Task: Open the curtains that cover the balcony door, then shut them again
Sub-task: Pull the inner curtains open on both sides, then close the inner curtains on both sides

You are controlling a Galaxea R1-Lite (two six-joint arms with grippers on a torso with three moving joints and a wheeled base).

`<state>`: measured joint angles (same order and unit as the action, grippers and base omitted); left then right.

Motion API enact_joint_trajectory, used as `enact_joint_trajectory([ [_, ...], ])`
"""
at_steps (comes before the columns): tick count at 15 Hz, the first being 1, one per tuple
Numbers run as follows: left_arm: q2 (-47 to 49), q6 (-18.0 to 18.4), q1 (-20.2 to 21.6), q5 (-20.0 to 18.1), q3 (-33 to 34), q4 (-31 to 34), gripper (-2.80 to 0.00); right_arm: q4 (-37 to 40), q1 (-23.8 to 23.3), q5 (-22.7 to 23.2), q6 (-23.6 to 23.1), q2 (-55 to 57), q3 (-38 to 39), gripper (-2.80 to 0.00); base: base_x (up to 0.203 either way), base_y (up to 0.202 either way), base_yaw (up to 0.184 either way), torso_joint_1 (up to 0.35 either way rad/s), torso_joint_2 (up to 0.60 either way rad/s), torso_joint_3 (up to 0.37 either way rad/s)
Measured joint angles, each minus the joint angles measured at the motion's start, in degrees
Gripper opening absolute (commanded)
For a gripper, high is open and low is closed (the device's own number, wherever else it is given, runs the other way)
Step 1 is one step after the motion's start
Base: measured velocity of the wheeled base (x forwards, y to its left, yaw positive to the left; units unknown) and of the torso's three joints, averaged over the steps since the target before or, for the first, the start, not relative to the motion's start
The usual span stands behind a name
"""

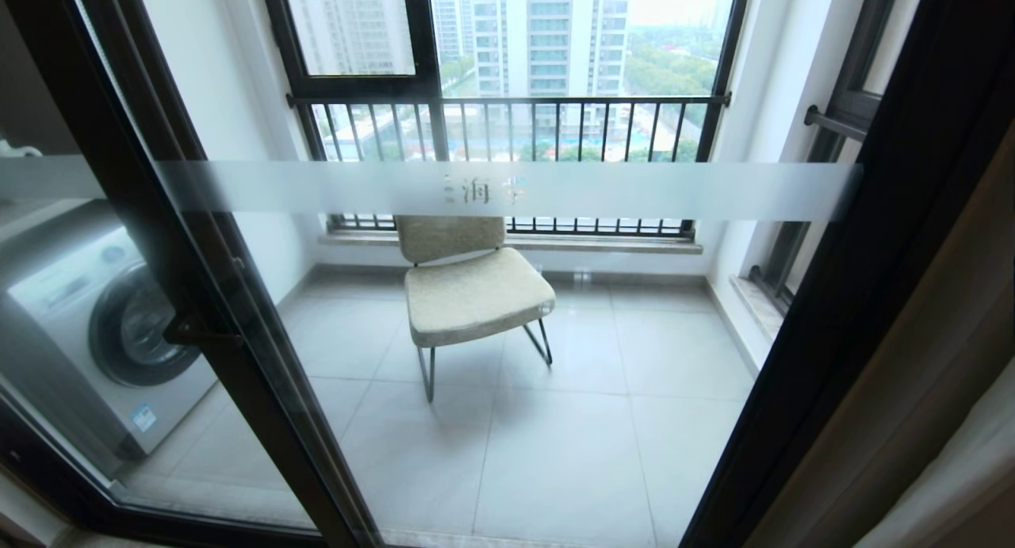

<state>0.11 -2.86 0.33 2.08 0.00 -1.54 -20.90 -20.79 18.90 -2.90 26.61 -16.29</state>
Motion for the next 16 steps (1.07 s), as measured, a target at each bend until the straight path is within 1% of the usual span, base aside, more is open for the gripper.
enact_joint_trajectory([
  [2, 0.0, 0.0, 0.0, 0.0, 0.0, 0.0, -2.8, 2.6, 7.2, -5.3, -1.3, -0.4, 0.1, -2.8, 0.0, 0.0, 0.0, 0.0, 0.0, 0.0],
  [5, 0.0, 0.0, 0.0, 0.0, 0.0, 0.0, -2.8, 5.3, 18.0, -14.9, -1.8, -2.4, 1.6, -2.8, 0.0, 0.0, 0.0, 0.0, 0.0, 0.0],
  [6, 0.0, 0.0, 0.0, 0.0, 0.0, 0.0, -2.8, 6.0, 20.7, -17.5, -1.8, -3.9, 2.6, -2.8, 0.0, 0.0, 0.0, 0.0, 0.0, 0.0],
  [7, 0.0, 0.0, 0.0, 0.0, 0.0, 0.0, -2.8, 6.9, 22.8, -19.0, -1.8, -5.6, 3.6, -2.8, 0.0, 0.0, 0.0, 0.0, 0.0, 0.0],
  [9, 0.0, 0.0, 0.0, 0.0, 0.0, 0.0, -2.8, 7.8, 25.5, -20.0, -1.5, -8.3, 6.4, -2.8, 0.0, 0.0, 0.0, 0.0, 0.0, 0.0],
  [12, 0.0, 0.0, 0.0, 0.0, 0.0, 0.0, -2.8, 6.1, 26.4, -19.4, -1.0, -9.8, 11.1, -2.8, 0.0, 0.0, 0.0, 0.0, 0.0, 0.0],
  [14, 0.0, 0.0, 0.0, 0.0, 0.0, 0.0, -2.8, 3.2, 26.5, -17.2, -0.8, -10.2, 14.7, -2.8, 0.0, 0.0, 0.0, 0.0, 0.0, 0.0],
  [15, 0.0, 0.0, 0.0, 0.0, 0.0, 0.0, -2.8, 3.3, 26.5, -15.8, -0.1, -10.4, 15.4, -2.8, 0.0, 0.0, 0.0, 0.0, 0.0, 0.0],
  [16, 0.0, 0.0, 0.0, 0.0, 0.0, 0.0, -2.8, 5.1, 26.5, -15.2, 0.3, -10.5, 15.8, -2.8, 0.0, 0.0, 0.0, 0.0, 0.0, 0.0],
])
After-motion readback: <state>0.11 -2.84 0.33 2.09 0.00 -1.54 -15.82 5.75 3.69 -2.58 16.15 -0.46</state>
